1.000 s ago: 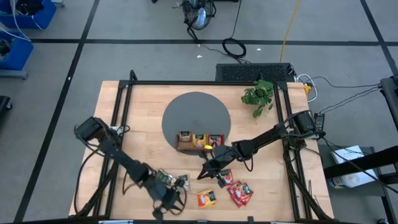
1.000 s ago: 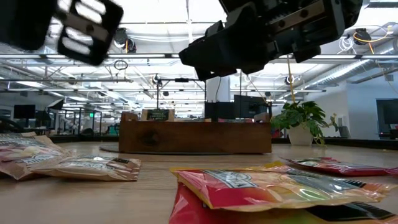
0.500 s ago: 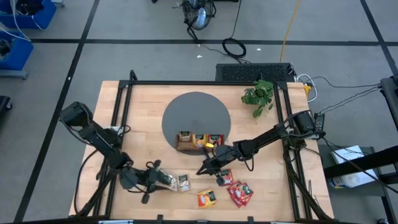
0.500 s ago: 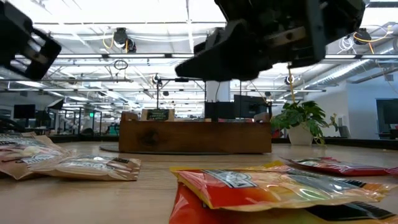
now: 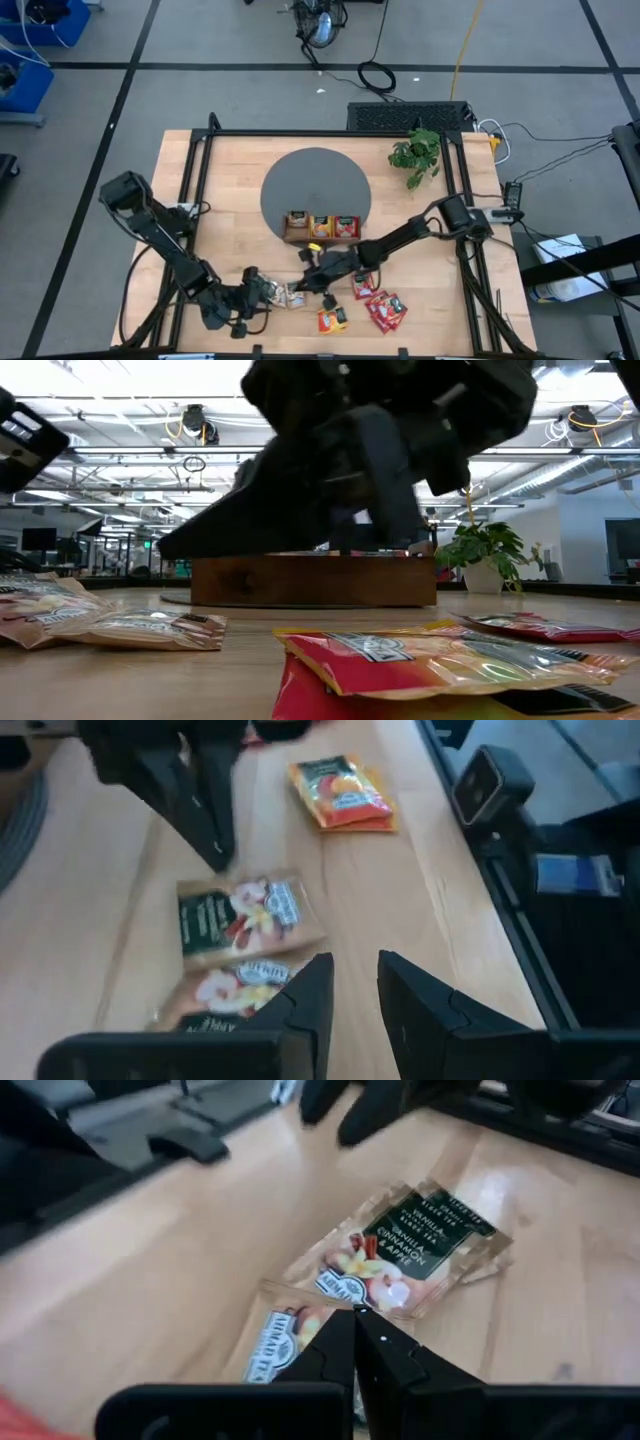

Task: Pick & Place Tea
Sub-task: Put the brown tea bag into the left section of the wooden organizer

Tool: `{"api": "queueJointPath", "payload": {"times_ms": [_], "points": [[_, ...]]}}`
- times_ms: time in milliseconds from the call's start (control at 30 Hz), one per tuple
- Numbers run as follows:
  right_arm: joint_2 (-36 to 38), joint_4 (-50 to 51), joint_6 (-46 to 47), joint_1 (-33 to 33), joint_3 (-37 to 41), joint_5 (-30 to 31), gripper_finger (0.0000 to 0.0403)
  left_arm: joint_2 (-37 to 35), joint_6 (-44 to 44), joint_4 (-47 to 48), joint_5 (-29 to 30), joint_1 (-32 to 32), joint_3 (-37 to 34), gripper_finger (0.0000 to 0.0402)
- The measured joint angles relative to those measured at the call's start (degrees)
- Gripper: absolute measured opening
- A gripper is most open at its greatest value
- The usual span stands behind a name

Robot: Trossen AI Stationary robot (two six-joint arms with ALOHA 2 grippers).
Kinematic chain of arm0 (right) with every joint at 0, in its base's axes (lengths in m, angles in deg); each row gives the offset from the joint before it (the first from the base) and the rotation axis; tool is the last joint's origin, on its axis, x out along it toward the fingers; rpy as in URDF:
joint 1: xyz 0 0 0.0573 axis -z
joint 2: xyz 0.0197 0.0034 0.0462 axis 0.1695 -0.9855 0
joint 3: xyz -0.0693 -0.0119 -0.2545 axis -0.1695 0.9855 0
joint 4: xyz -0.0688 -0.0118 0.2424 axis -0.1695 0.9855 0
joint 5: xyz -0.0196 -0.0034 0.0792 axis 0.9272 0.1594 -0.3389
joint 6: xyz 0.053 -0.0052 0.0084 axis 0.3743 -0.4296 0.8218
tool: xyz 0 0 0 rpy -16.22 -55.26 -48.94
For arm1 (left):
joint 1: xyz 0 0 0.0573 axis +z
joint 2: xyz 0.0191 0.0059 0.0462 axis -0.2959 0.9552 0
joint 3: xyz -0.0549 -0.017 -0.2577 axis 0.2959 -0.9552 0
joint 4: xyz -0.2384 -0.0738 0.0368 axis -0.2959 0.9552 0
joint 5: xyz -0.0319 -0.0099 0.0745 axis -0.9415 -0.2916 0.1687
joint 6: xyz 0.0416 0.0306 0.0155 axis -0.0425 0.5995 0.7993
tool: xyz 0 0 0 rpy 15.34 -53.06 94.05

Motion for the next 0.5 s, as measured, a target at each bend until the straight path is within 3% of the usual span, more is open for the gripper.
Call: {"api": "queueJointPath", "payload": {"times_ms": [233,367,500], "points": [[-1.21,1.71,-0.95,0.53,-2.25,2.22,0.0001,0.24,-5.12,-0.62,0.47,-0.71,0.48,0.0088],[-1.23,0.78,-0.94,1.16,-3.72,-1.65,0.0013,0.24,-8.91,2.80,1.45,-0.97,0.46,0.0088],[-2.05,10.01,-1.72,1.77,-10.06,-3.37,0.0035,0.26,-13.35,4.15,2.04,-0.96,0.44,0.0088]]}}
